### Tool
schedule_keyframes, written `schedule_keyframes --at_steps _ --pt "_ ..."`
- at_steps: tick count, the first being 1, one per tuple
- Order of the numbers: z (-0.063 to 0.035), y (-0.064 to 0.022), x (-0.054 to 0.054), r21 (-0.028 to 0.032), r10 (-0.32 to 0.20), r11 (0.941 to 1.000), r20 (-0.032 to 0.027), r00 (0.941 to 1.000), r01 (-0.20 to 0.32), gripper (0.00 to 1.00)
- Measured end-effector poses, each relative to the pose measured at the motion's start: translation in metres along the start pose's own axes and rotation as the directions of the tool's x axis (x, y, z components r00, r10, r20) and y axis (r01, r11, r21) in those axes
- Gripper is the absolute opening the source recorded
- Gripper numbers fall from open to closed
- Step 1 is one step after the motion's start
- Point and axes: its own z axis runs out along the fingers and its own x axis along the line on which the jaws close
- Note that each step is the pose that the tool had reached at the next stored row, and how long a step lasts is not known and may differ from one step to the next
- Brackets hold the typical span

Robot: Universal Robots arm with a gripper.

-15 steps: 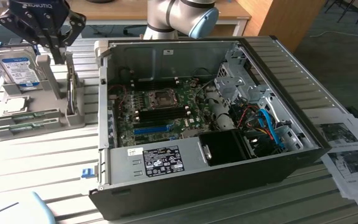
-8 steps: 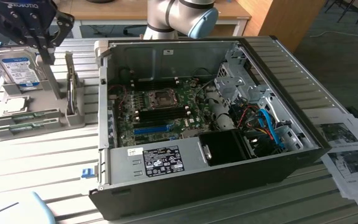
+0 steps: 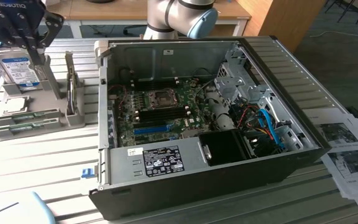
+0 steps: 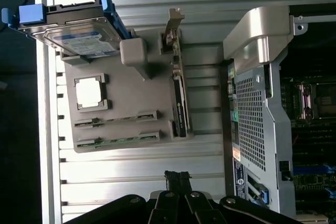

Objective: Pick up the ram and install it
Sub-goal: 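Reach for the ram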

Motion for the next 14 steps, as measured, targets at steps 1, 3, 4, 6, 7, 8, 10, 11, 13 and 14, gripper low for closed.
schedule_keyframes --at_steps 1,3,4,6,7,8,10,11,13,14 --pt "0.0002 -0.0002 0.002 0.0000 0.000 1.0000 -0.0004 1.0000 0.000 0.10" --pt "0.0004 -0.0006 0.007 0.0000 0.000 1.0000 -0.0015 1.0000 0.000 0.10" --pt "0.0005 -0.0007 0.009 0.0000 0.000 1.0000 -0.0020 1.0000 0.000 0.10" --pt "0.0006 -0.0011 0.014 0.0003 0.000 1.0000 -0.0032 1.0000 0.000 0.10" --pt "0.0007 -0.0013 0.017 0.0003 0.000 1.0000 -0.0037 1.0000 0.000 0.10" --pt "0.0008 -0.0015 0.019 0.0003 0.000 1.0000 -0.0043 1.0000 0.000 0.10" --pt "0.0010 -0.0018 0.024 0.0004 0.000 1.0000 -0.0052 1.0000 0.000 0.10" --pt "0.0011 -0.0020 0.026 0.0004 0.000 1.0000 -0.0058 1.0000 0.000 0.10" --pt "0.0013 -0.0024 0.031 0.0005 0.000 1.0000 -0.0069 1.0000 0.000 0.10" --pt "0.0014 -0.0026 0.033 0.0006 0.000 1.0000 -0.0074 1.0000 0.000 0.10"
